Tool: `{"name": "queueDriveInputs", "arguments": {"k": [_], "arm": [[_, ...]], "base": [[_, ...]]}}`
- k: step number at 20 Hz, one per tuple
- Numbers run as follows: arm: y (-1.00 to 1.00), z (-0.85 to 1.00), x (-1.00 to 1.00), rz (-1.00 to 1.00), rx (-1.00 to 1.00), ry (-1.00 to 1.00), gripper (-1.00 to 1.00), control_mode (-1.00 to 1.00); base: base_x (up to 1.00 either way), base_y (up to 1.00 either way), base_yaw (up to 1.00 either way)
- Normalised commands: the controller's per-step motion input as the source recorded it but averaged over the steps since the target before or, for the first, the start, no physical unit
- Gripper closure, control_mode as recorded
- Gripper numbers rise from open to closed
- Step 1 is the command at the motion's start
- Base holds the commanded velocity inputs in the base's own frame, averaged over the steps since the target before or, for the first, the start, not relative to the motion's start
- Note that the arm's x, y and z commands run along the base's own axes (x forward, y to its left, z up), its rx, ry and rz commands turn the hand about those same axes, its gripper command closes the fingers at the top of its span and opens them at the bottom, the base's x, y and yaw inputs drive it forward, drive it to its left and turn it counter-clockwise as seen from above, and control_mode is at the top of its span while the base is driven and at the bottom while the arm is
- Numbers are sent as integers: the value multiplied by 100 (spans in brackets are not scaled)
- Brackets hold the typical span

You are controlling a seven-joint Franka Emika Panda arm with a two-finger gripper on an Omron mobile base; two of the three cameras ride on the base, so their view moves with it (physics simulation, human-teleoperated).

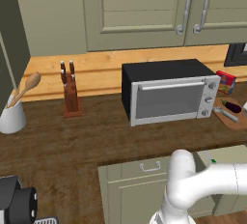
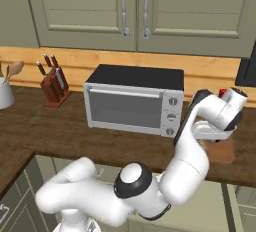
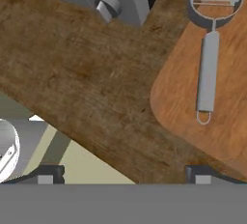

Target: Place the appropriate cutting tool for cutting the eggplant skin on the cutting board.

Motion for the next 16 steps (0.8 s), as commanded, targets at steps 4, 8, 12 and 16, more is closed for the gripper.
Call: {"name": "queueDriveInputs", "arguments": {"k": [4,8,12,16], "arm": [[96,14,-88,-3,-12,-9,-100,-100],[79,19,-95,-9,-10,0,-100,-100],[60,48,-100,-11,-14,0,-100,-100],[42,68,-100,-12,-15,-2,-100,-100]], "base": [[0,0,0],[0,0,0],[0,0,0],[0,0,0]]}}
